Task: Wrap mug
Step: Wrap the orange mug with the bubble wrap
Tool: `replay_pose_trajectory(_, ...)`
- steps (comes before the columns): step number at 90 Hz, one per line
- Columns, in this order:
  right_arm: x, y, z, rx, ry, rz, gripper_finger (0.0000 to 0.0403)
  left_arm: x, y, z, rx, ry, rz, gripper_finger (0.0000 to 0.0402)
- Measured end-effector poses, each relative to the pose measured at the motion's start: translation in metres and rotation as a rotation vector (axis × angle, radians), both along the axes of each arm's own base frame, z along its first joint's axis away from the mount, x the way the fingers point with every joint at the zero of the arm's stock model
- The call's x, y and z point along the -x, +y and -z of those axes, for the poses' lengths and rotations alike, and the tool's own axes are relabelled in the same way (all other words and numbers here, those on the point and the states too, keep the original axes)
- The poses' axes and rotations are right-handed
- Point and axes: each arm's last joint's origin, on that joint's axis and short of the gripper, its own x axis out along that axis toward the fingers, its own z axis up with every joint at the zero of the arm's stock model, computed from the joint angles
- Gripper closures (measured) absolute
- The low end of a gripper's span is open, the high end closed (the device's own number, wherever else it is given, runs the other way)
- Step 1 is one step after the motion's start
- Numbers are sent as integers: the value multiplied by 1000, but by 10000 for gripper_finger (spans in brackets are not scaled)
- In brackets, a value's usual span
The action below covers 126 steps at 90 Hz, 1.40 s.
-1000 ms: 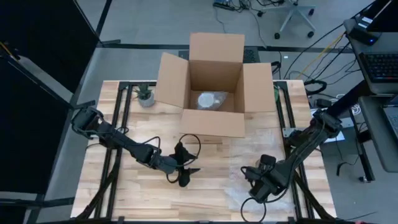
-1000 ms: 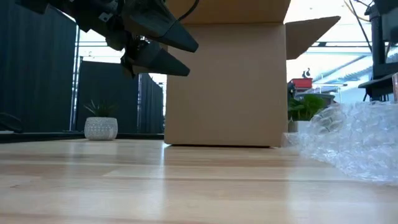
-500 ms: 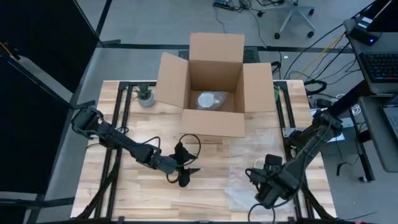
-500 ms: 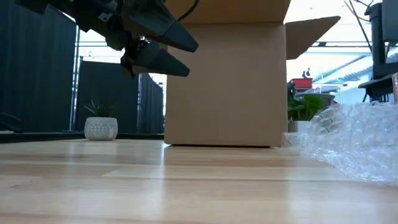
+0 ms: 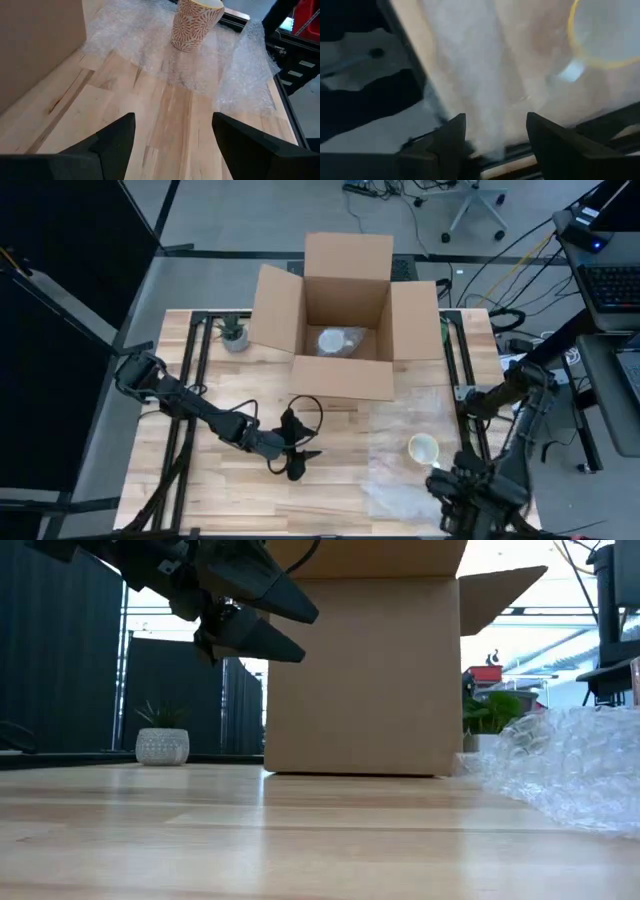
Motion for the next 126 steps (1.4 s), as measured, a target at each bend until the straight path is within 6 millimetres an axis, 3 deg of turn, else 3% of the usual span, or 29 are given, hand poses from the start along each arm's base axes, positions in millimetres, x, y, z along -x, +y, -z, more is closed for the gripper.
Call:
replay_pose_trajectory(14, 14, 17, -2, -81, -95, 85, 209, 0, 0, 0, 1, 0, 0, 149)
replay_pose_trajectory(27, 10, 36, 6, -122, -228, 107, 209, 0, 0, 0, 1, 0, 0, 149)
replay_pose_trajectory(60, -27, 77, 76, 3, -301, -76, 209, 0, 0, 0, 3, 0, 2, 149)
replay_pose_trajectory(93, -59, 77, 129, 239, -325, -184, 209, 0, 0, 0, 1, -1, 0, 149)
replay_pose_trajectory(126, -68, 71, 162, 347, -234, -160, 221, 0, 0, 0, -5, -4, -13, 149)
